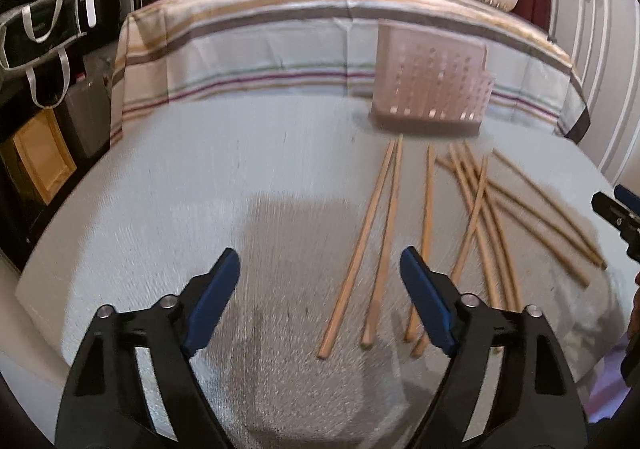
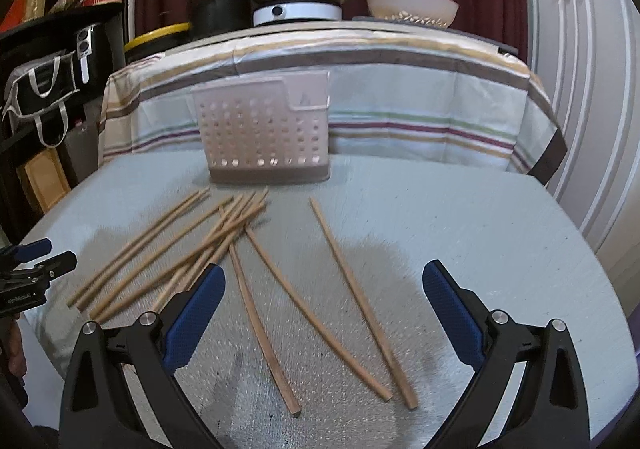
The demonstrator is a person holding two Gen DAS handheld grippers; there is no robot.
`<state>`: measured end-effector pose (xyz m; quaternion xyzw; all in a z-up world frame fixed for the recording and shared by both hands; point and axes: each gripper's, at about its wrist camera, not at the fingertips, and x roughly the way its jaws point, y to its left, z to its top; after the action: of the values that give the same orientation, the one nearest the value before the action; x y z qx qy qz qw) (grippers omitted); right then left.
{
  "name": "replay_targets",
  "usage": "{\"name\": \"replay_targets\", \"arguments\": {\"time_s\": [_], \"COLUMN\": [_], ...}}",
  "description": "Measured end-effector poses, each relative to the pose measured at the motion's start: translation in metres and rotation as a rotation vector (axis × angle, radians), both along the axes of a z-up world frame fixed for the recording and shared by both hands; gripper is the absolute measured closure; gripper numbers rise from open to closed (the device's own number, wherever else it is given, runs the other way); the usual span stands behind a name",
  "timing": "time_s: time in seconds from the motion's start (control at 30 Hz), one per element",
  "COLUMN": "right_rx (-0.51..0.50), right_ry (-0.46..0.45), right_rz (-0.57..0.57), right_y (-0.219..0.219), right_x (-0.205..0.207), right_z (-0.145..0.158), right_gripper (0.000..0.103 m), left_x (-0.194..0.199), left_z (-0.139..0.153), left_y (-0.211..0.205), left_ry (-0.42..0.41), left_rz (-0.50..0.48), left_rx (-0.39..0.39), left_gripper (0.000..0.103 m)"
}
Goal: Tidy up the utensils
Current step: 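Lower the left tool and close it on a wooden chopstick, then lower the right tool and close it on another wooden chopstick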
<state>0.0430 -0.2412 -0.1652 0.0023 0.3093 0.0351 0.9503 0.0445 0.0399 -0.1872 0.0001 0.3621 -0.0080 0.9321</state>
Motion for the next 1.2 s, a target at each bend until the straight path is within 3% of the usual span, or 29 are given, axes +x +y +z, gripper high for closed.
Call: {"name": "replay_targets", "arguments": {"time_s": [0.27, 0.5, 0.57, 0.6, 1.1, 1.17, 1.2], "right_rx": [0.004, 0.007, 0.013, 0.016, 0.021, 0.020, 0.022], "right_ry": [0.011, 0.023, 0.026, 0.028, 0.035, 0.036, 0.038], "right_rz": [0.016, 0.022, 0.020, 0.019, 0.054, 0.061, 0.070], "right_y": [0.003, 0.005, 0.002, 0.002, -0.005, -0.005, -0.004], "right_x": [0.001, 0.002, 0.003, 0.003, -0.008, -0.011, -0.012], "right_z": [-0.015, -0.020, -0.022, -0.023, -0.027, -0.028, -0.028], "right_gripper": [0.007, 0.007, 0.007, 0.007, 0.008, 0.011, 0.019], "left_x": [0.000, -0.006, -0.007, -0.008, -0.014, -0.015, -0.015], "left_z": [-0.028, -0.033, -0.033, -0.033, -0.023, -0.022, -0.022], "left_y": [0.004, 0.001, -0.001, -0.002, -0.014, -0.015, -0.015], "left_ry": [0.049, -0.001, -0.009, -0.012, -0.066, -0.070, -0.071], "left_rz": [-0.009, -0.022, -0.030, -0.040, -0.069, -0.068, -0.068], "left_rx": [0.026, 0.038, 0.050, 0.041, 0.048, 0.049, 0.048], "left_gripper": [0.047, 0.067, 0.083, 0.086, 0.095, 0.095, 0.095]}}
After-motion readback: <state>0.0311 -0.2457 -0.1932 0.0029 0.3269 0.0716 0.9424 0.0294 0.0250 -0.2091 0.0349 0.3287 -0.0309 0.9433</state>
